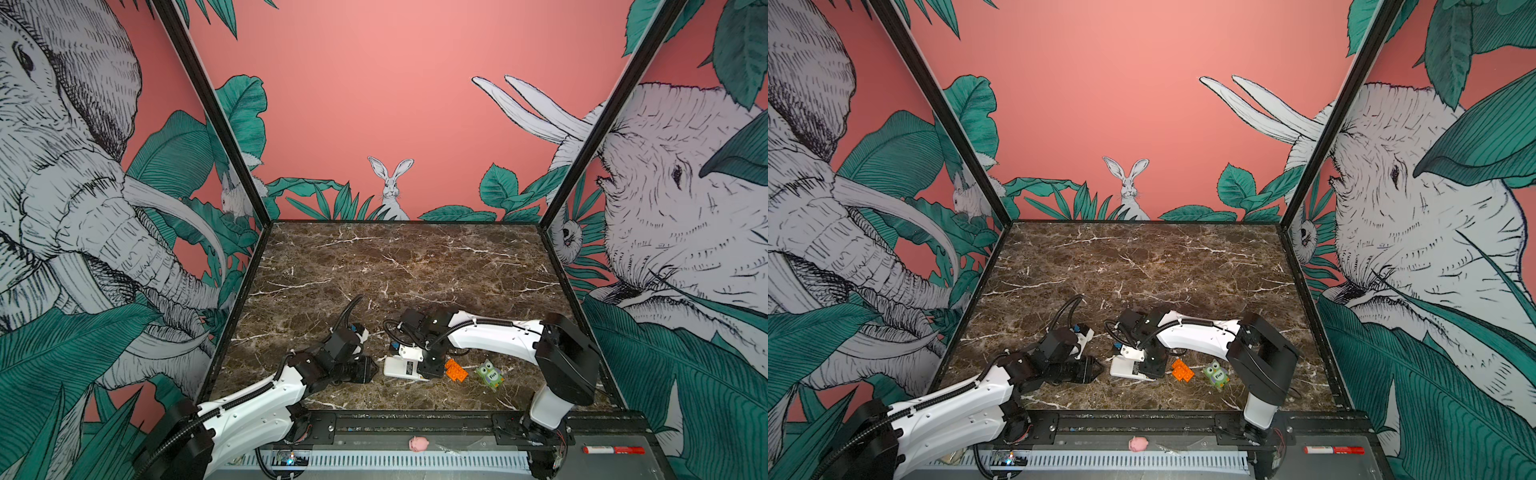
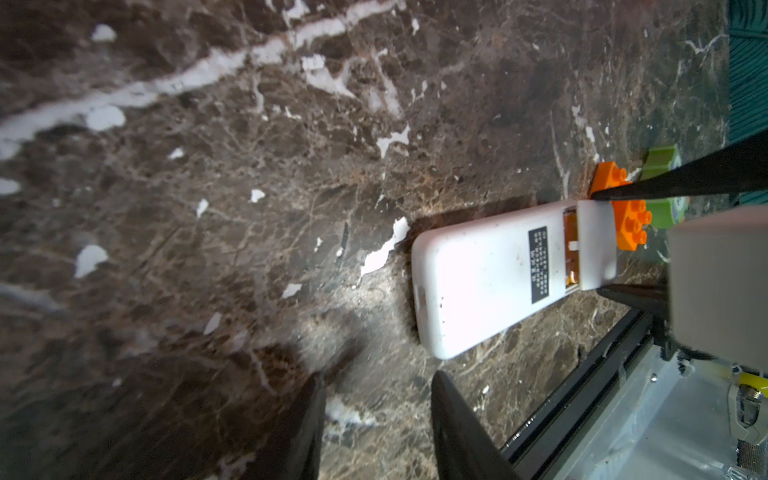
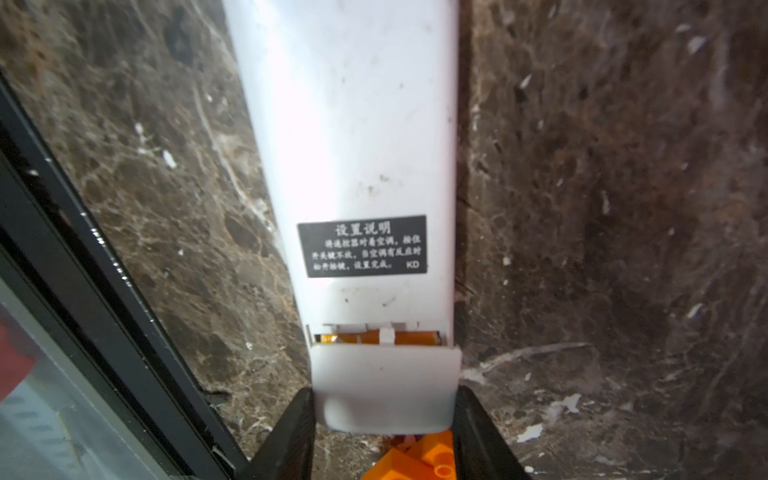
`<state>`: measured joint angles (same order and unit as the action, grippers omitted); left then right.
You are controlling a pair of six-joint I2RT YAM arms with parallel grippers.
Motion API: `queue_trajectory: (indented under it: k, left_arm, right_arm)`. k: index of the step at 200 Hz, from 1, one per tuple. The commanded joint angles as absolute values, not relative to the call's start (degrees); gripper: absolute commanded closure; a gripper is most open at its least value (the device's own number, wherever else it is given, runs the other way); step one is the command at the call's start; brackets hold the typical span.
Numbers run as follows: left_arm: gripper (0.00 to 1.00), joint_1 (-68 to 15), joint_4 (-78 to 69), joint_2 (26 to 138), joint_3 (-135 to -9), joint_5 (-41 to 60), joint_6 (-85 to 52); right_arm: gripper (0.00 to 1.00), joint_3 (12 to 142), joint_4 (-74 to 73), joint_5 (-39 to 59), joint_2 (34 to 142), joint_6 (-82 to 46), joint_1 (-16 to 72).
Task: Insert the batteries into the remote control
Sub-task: 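Lower the white cover onto the battery compartment with the right gripper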
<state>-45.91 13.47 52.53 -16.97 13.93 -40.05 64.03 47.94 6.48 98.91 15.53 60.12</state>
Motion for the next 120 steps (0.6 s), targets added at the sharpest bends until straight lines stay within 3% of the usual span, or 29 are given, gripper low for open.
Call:
queue_trajectory:
  k: [1, 120]
  left_arm:
    - [0.56, -45.6, 14.2, 51.6, -16.3, 13.6, -40.2]
    - [0.57, -45.5, 14.4, 50.8, -15.6, 13.2, -40.5]
  right_arm:
    - [0.61, 65.4, 50.2, 5.1, 99.9, 16.7, 60.9]
    - [0.61, 66.0, 50.6, 3.0, 101.0, 17.1, 62.9]
